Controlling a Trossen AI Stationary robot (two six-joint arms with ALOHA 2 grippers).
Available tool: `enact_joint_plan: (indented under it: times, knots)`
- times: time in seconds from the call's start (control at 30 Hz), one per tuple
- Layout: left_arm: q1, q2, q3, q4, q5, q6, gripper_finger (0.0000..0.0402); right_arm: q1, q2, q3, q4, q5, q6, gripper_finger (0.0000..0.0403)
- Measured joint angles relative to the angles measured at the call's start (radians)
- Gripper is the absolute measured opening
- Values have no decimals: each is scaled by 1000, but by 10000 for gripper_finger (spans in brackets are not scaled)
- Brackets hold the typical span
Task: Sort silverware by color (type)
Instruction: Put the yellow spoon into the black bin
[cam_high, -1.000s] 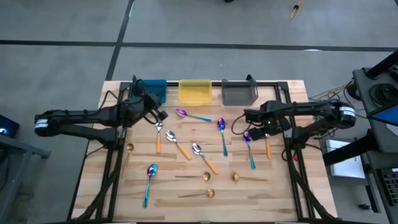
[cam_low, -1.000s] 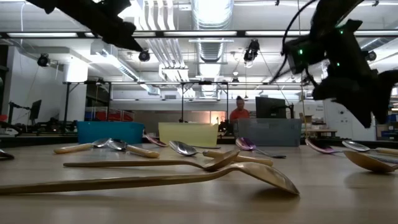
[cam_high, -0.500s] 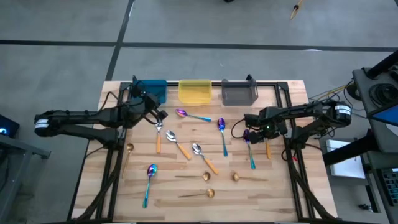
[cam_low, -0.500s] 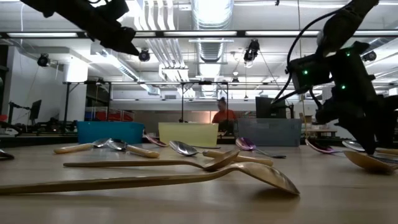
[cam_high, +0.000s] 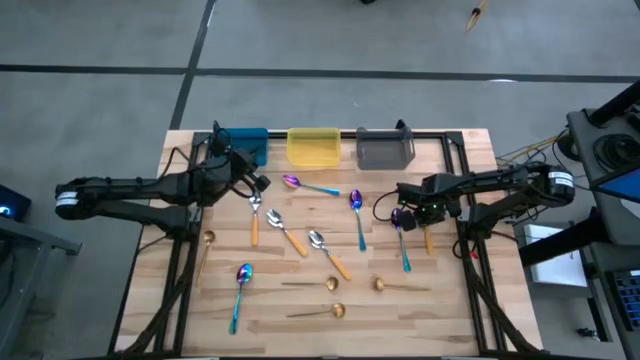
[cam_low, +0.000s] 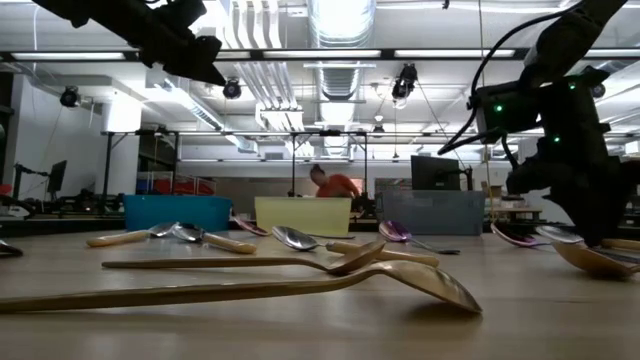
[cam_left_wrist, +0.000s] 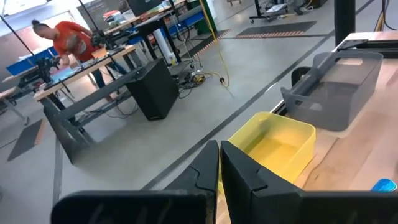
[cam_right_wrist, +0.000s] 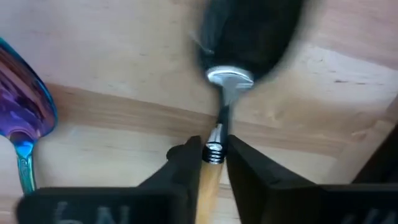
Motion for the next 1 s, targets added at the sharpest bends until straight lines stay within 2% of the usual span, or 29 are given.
enact_joint_plan:
  times: [0.1, 0.27, 0.47, 0.6, 0.73, 1.0]
  knots:
    - [0, 0, 0, 3, 0, 0, 0, 0, -6, 0, 1, 11, -1, 28]
    - [0, 0, 0, 5, 0, -5, 0, 0, -26, 1, 0, 26, -11, 28]
    - [0, 0, 0, 6, 1, -9, 0, -1, -98, 71, -92, 76, -24, 28]
    - [0, 0, 0, 8, 1, -6, 0, 0, -147, 176, -129, 120, -65, 28]
    - [0, 0, 0, 19, 1, 32, 0, -2, -155, 313, -215, 229, -102, 28]
    - [0, 3, 0, 102, 2, 102, 0, -31, -62, 590, -242, 344, -352, 28]
